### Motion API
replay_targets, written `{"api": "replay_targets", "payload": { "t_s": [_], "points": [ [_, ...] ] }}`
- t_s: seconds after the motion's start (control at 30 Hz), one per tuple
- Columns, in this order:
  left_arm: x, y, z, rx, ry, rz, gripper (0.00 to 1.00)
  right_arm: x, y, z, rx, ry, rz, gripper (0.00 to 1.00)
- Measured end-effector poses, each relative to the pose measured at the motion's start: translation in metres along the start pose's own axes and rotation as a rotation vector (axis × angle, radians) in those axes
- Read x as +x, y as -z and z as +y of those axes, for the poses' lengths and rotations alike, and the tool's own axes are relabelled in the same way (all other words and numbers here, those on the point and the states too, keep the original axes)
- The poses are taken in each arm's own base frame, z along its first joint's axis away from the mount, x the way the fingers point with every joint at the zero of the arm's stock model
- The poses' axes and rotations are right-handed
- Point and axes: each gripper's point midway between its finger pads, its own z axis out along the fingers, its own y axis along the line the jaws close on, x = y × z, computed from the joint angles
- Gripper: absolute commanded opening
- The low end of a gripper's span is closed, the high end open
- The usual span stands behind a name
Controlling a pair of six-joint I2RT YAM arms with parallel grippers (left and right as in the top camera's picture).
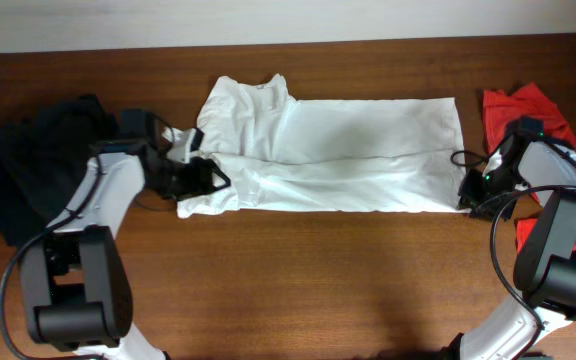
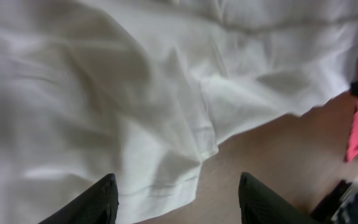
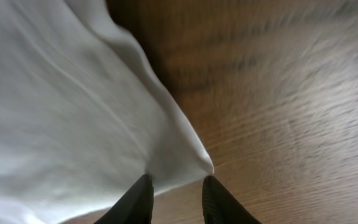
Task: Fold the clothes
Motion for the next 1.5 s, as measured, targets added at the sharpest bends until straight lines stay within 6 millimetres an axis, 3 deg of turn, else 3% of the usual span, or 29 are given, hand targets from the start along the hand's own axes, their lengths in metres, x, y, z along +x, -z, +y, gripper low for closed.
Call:
{"api": "replay_targets", "payload": {
  "t_s": [0.17, 0.23, 0.37, 0.77, 0.9, 0.93, 1.0, 1.03, 1.1, 1.17, 1.33, 1.5],
  "points": [
    [0.018, -0.022, -0.004, -0.098, -0.069, 0.068, 0.64, 0.001, -0.001, 0.000, 0.000, -0.001, 0.001, 0.30],
    [0.019, -0.029, -0.006, -0.149, -0.106, 0.075, 0.58, 0.001, -0.001, 0.000, 0.000, -0.001, 0.001, 0.30],
    [0.011, -0.035, -0.007, -0.210, -0.160, 0.045, 0.00, 0.001, -0.001, 0.000, 0.000, 0.000, 0.001, 0.30],
    [-0.021, -0.032, -0.016, -0.222, -0.159, -0.068, 0.00, 0.001, -0.001, 0.000, 0.000, 0.001, 0.001, 0.30],
    [-0.084, 0.000, -0.049, -0.147, -0.196, -0.255, 0.00, 0.001, -0.001, 0.000, 0.000, -0.001, 0.001, 0.30],
    [-0.101, 0.012, -0.055, -0.135, -0.192, -0.312, 0.06, 0.001, -0.001, 0.000, 0.000, 0.000, 0.001, 0.30],
    [-0.132, 0.038, -0.062, -0.112, -0.172, -0.422, 0.61, 0.001, -0.001, 0.000, 0.000, 0.001, 0.001, 0.30],
    [-0.144, 0.051, -0.062, -0.108, -0.157, -0.467, 0.95, 0.001, -0.001, 0.000, 0.000, 0.000, 0.001, 0.30],
    [-0.154, 0.067, -0.055, -0.104, -0.106, -0.507, 0.99, 0.001, -0.001, 0.000, 0.000, 0.000, 0.001, 0.30],
    [-0.140, 0.068, -0.040, -0.120, -0.020, -0.454, 0.99, 0.000, -0.001, 0.000, -0.001, 0.000, -0.001, 0.30],
    [-0.066, 0.046, -0.014, -0.215, 0.138, -0.166, 0.99, -0.001, -0.001, 0.000, -0.002, 0.000, -0.004, 0.30],
    [0.004, 0.040, 0.031, -0.444, 0.241, 0.049, 0.99, -0.001, -0.001, 0.000, -0.001, 0.001, -0.004, 0.30]
  ]
}}
